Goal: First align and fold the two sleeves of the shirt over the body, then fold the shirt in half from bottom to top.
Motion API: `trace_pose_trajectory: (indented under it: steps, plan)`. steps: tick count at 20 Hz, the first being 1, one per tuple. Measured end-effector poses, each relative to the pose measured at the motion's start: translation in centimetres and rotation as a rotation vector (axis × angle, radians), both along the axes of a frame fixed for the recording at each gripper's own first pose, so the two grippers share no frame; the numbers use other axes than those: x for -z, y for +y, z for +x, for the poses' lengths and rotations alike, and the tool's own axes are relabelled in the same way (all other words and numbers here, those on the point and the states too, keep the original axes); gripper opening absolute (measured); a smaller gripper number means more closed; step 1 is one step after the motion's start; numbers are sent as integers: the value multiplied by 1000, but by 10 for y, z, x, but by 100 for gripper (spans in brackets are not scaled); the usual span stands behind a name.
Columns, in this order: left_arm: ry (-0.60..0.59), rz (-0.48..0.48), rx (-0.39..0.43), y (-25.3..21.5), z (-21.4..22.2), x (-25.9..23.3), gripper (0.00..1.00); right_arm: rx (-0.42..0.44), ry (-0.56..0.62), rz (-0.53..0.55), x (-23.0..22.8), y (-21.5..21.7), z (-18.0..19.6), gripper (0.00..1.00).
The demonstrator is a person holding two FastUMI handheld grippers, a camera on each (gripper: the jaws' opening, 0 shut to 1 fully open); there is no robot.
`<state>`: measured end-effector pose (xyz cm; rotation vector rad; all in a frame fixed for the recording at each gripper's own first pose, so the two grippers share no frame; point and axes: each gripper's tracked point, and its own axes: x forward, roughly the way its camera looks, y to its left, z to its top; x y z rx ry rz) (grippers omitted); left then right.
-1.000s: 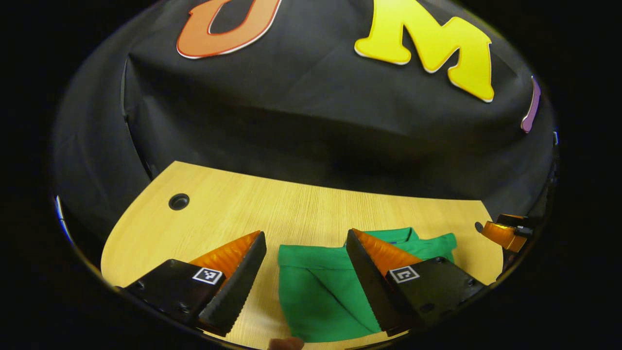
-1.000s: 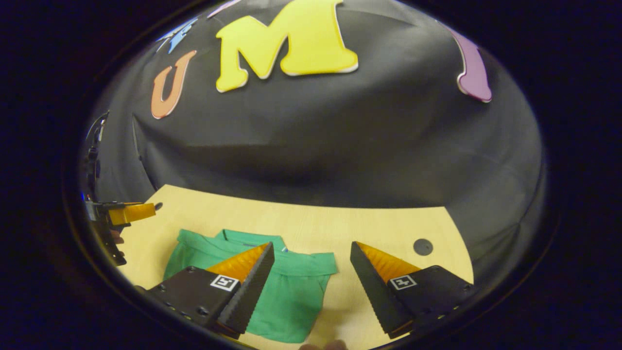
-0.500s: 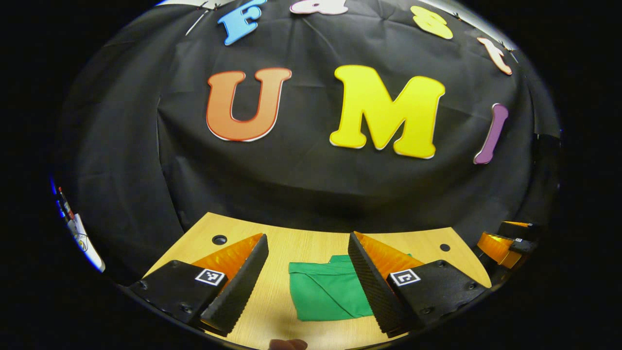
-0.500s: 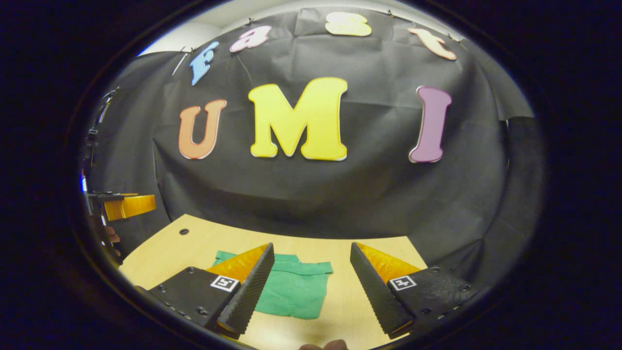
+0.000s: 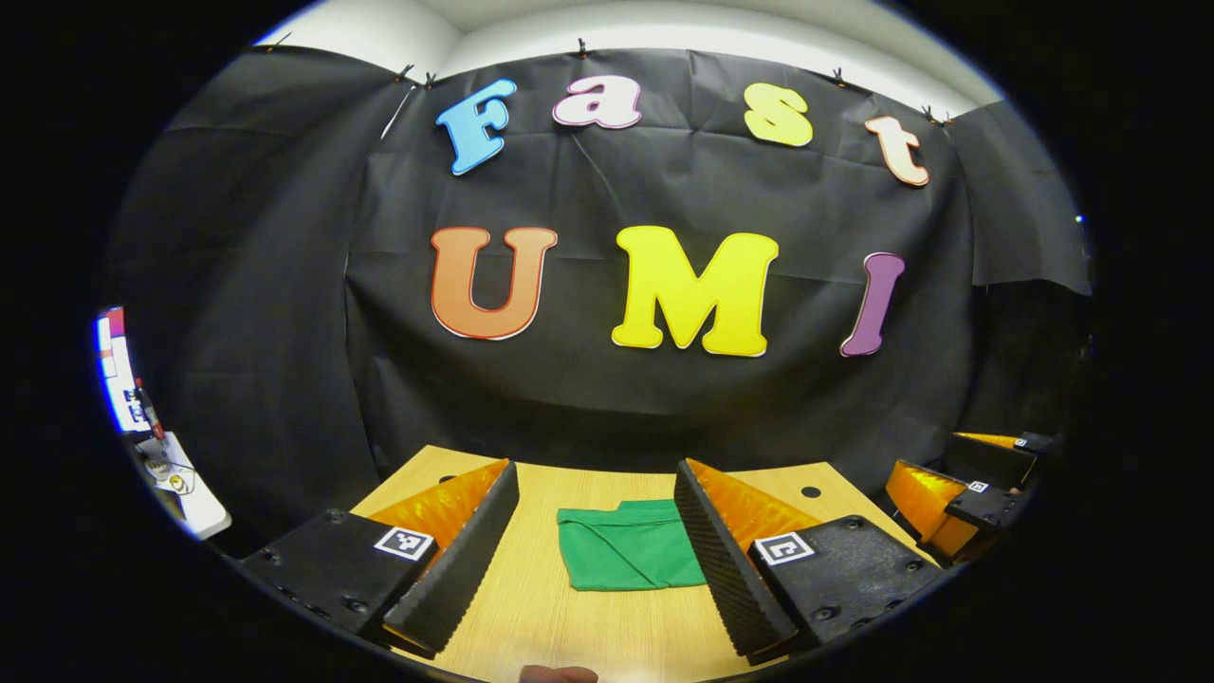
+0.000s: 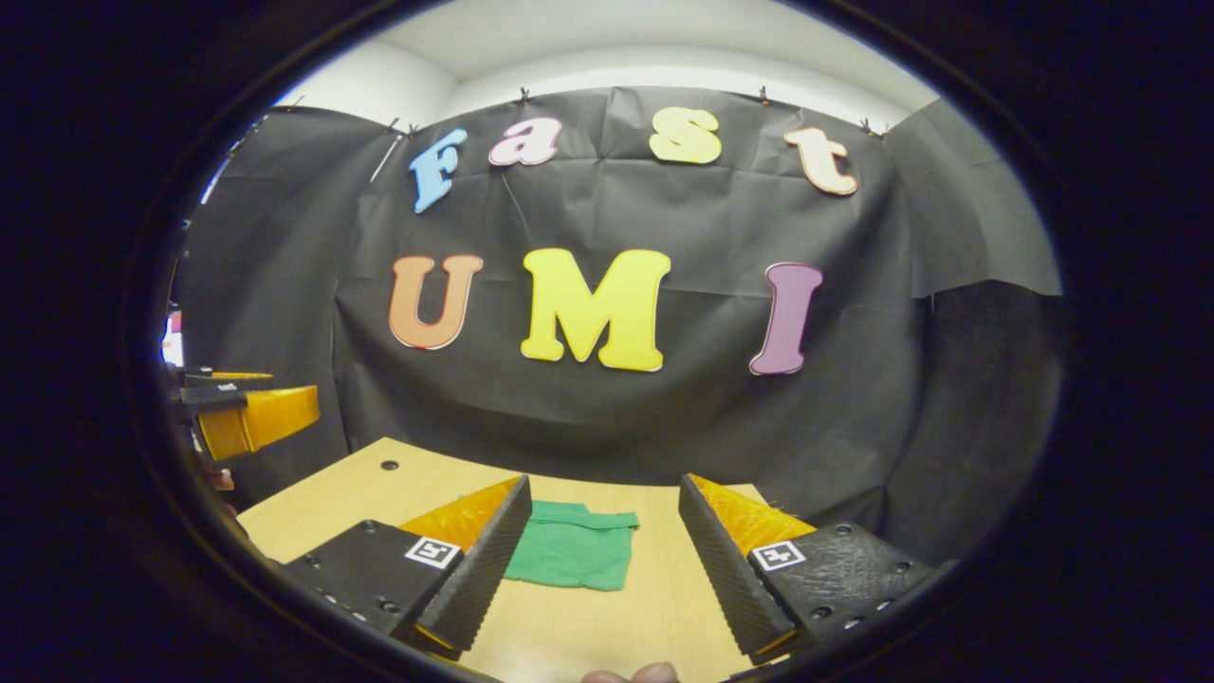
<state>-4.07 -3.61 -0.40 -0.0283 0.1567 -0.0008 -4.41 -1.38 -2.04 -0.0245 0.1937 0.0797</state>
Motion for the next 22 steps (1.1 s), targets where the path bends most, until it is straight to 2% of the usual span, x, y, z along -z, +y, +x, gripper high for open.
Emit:
trace_pose_trajectory:
  steps: [1,2,3,6,13,22]
  plan:
    - [-10,4,2,-4,-7,-2,100,-1,-1,17,-1,0,-8,97]
    - [-20,1,5,-10,-12,-4,96,2,-6,32,-3,-1,-15,97]
    - [-25,-1,0,-13,-16,-6,100,4,-12,42,-5,-4,-18,95]
    - [-32,-20,5,-23,-23,-10,100,-4,-15,29,-9,-17,-26,97]
    - [-31,-24,3,-45,-22,-11,100,13,8,42,-1,-44,-29,96]
    - [-39,-12,-18,-46,-20,-19,100,6,-28,62,-16,-48,-19,97]
